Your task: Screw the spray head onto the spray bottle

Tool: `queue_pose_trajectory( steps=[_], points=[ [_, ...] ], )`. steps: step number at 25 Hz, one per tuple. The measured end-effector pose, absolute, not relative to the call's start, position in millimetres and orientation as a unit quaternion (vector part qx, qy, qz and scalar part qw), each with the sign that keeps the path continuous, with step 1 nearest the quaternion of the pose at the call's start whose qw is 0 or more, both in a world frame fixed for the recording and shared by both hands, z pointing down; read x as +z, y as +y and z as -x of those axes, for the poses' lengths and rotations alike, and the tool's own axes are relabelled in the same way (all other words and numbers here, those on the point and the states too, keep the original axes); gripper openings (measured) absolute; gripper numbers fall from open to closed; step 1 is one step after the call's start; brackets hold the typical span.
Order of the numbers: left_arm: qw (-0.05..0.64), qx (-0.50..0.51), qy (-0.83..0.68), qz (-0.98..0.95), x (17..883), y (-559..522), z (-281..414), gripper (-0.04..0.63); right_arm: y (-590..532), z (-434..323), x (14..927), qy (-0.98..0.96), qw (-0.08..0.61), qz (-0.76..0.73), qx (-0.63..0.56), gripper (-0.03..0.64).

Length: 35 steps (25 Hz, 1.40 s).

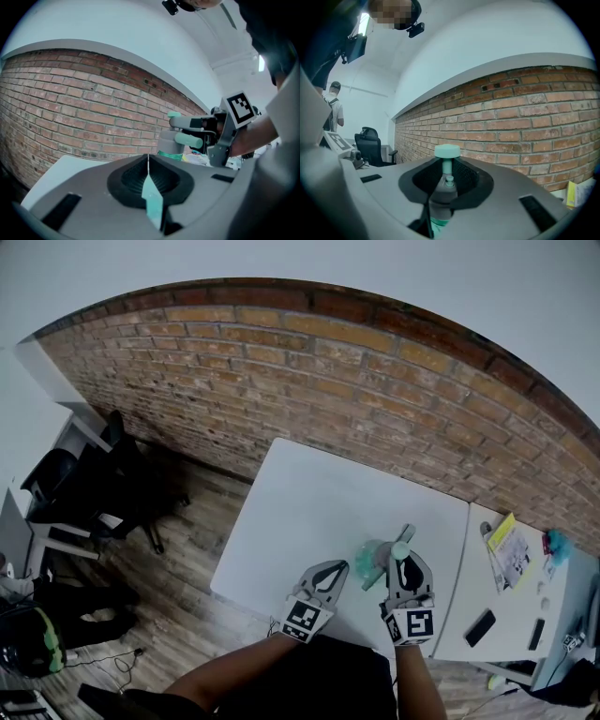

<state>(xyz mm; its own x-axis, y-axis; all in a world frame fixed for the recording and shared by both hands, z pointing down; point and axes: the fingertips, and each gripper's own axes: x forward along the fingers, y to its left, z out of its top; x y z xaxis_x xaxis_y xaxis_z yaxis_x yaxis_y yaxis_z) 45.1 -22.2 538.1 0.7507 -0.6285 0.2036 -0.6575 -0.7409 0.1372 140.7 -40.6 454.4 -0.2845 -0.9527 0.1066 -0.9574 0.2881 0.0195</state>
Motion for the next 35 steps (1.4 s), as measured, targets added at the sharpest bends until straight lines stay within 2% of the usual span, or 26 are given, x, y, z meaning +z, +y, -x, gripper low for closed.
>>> queue_pose_trajectory(
  steps=[14,26,35],
  points=[
    [0.109,0.08,-0.353,-0.926,546.5,-24.8,-29.3,0.002,-22.9,-146.4,465.7,-0.788,0.044,-0.614,-0.003,0.067],
    [0.093,0.082,-0.32,-0.939,550.5,-20.9,-55.8,0.002,-23.4,-149.4,466.1,-0.793,0.048,-0.607,0.021,0.071],
    [0.085,0.091,-0.298,-0.947,563.4,-17.2,-69.8,0.069,-11.9,-149.2,472.1,-0.8,0.083,-0.593,0.039,0.078]
  ],
)
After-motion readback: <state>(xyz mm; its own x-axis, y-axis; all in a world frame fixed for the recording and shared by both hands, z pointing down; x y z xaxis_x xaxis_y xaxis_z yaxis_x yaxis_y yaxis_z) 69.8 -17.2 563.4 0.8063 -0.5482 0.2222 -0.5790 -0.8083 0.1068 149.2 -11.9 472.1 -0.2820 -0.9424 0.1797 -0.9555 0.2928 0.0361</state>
